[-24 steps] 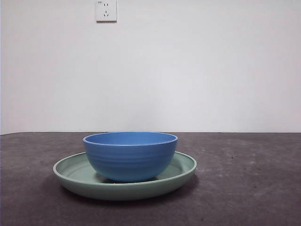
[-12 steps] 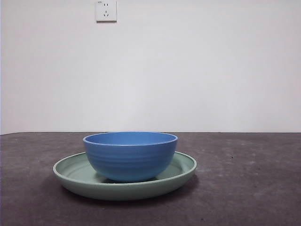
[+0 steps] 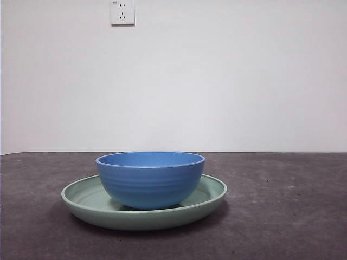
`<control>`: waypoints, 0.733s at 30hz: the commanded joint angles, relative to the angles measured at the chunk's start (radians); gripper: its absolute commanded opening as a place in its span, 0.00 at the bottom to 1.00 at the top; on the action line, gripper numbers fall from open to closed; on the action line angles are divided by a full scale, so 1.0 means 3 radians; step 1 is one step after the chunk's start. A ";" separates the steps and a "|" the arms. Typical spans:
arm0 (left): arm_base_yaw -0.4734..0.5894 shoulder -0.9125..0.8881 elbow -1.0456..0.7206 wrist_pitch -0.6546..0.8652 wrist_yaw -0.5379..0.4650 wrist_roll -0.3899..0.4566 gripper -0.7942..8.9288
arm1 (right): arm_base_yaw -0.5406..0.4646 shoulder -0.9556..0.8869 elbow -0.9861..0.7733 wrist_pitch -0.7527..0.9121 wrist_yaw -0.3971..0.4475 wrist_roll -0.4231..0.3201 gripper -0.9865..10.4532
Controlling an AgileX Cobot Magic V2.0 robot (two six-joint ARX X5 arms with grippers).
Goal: Pick up the blue bowl, put it on the green plate, put it on desk
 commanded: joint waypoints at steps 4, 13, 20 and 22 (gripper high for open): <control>0.0004 -0.0005 -0.0067 -0.0018 -0.0010 0.0024 0.11 | -0.0078 0.0020 0.0042 0.0014 0.0001 -0.0028 0.11; 0.0004 -0.0005 -0.0067 -0.0018 -0.0011 0.0024 0.11 | -0.0848 -0.0308 -0.0635 0.1191 0.0122 -0.0669 0.11; 0.0004 -0.0005 -0.0067 -0.0019 -0.0010 0.0025 0.11 | -0.1199 -0.0917 -0.2059 0.2930 0.0088 -0.0876 0.11; 0.0004 -0.0005 -0.0067 -0.0018 -0.0010 0.0024 0.11 | -0.1265 -0.1113 -0.2480 0.3356 0.0088 -0.0877 0.11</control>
